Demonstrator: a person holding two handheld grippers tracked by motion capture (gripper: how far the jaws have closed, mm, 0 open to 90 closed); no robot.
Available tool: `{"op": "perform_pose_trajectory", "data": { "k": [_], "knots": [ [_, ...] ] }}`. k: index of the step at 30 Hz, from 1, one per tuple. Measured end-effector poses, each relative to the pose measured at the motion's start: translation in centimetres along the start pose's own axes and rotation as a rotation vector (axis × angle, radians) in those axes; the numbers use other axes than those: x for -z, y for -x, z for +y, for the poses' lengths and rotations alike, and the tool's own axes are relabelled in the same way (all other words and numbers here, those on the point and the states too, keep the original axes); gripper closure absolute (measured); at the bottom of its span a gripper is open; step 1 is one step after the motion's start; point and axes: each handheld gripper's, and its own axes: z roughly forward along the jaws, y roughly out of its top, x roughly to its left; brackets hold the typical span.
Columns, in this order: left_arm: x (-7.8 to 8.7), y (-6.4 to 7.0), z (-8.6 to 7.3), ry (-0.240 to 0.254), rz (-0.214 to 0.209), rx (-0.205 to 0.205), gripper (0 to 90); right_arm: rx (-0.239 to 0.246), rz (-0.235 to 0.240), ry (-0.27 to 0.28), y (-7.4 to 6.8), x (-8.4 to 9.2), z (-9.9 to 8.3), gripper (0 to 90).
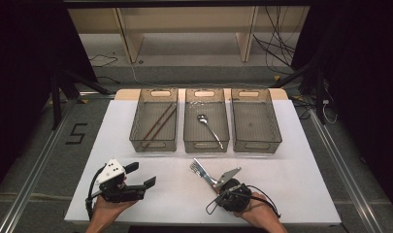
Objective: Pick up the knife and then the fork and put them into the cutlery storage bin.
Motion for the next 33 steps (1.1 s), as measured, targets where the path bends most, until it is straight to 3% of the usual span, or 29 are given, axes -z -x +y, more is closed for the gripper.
{"op": "perform_pose_trajectory", "data": {
  "k": [10, 17, 20, 22, 25, 29, 33],
  "knots": [
    [0.0, 0.0, 0.0, 0.001, 0.001, -0.001, 15.8, -0.037, -0.074, -0.012, 1.8, 0.7, -0.7, 90.0],
    [0.0, 0.0, 0.0, 0.000, 0.003, -0.004, 15.8, -0.053, -0.088, 0.001, 2.3, 1.2, -0.6, 88.7],
    [0.0, 0.0, 0.0, 0.000, 0.000, -0.002, 15.9, -0.071, -0.061, 0.057, 2.5, 2.4, -0.3, 75.6],
    [0.0, 0.0, 0.0, 0.001, 0.002, -0.003, 15.8, -0.074, -0.068, 0.073, 2.4, 3.2, 0.1, 61.3],
    [0.0, 0.1, 0.0, 0.000, 0.001, -0.003, 15.9, -0.082, -0.071, 0.099, 2.3, 3.9, 0.5, 48.7],
    [0.0, 0.0, 0.0, -0.001, 0.001, -0.002, 15.8, -0.084, -0.070, 0.074, 2.4, 3.7, 0.8, 40.4],
    [0.0, 0.0, 0.0, 0.000, 0.001, -0.003, 15.8, -0.083, -0.064, 0.036, 2.4, 3.0, 1.1, 37.7]
  ]
}}
